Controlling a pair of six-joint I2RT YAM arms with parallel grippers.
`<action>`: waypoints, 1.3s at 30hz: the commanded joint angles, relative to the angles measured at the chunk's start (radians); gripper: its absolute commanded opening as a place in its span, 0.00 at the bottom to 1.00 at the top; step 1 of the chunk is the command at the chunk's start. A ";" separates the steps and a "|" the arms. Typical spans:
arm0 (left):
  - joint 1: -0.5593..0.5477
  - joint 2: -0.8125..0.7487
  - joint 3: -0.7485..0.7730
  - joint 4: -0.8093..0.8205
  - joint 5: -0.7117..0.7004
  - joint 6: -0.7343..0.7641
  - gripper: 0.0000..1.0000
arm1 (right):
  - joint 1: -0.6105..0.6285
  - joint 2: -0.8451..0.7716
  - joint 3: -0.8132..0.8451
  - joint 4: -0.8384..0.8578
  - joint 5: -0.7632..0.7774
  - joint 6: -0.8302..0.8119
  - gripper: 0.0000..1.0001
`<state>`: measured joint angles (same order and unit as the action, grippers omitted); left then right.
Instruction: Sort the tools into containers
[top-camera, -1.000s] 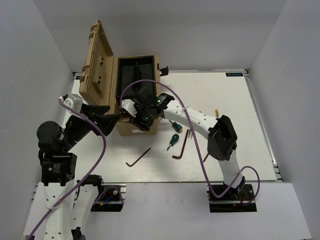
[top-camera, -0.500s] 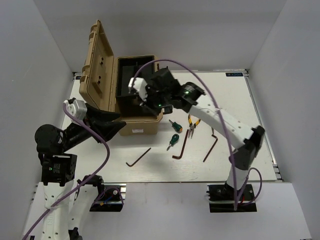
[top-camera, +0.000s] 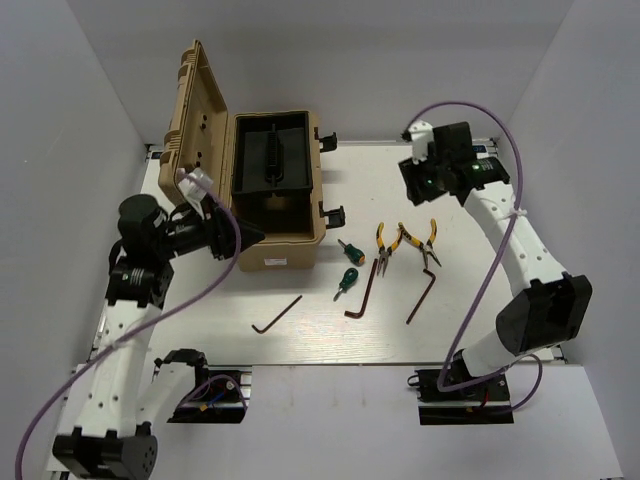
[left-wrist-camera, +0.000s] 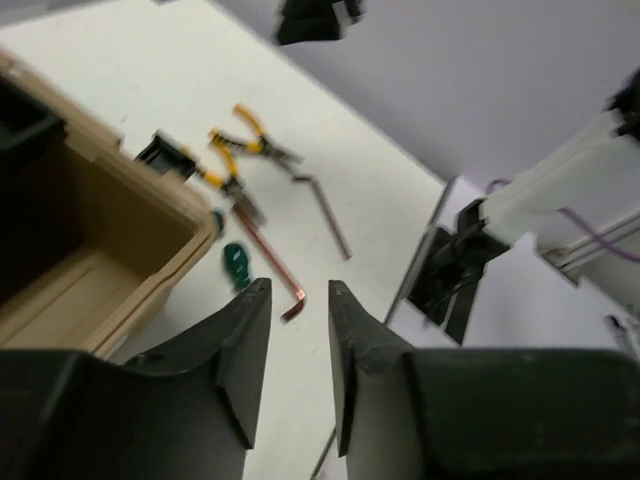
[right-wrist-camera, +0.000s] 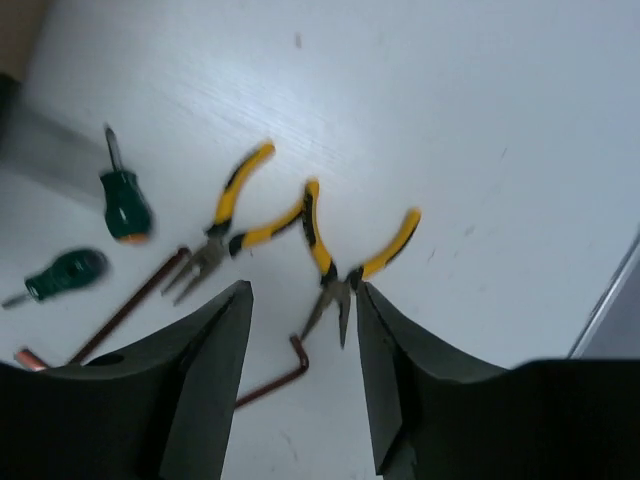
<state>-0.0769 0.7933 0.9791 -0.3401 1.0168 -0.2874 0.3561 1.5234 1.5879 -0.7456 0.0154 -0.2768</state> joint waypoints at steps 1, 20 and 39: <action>-0.020 0.064 0.046 -0.118 -0.085 0.080 0.43 | -0.107 -0.002 -0.104 -0.072 -0.202 0.094 0.53; -0.580 0.400 0.220 -0.220 -0.697 0.248 0.51 | -0.212 0.179 -0.309 0.158 -0.282 -0.030 0.70; -0.893 0.457 0.136 -0.188 -0.962 0.157 0.73 | -0.209 0.366 -0.304 0.262 -0.160 -0.133 0.64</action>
<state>-0.9493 1.2778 1.1255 -0.5480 0.1303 -0.1009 0.1459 1.8812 1.2854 -0.5228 -0.1848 -0.3706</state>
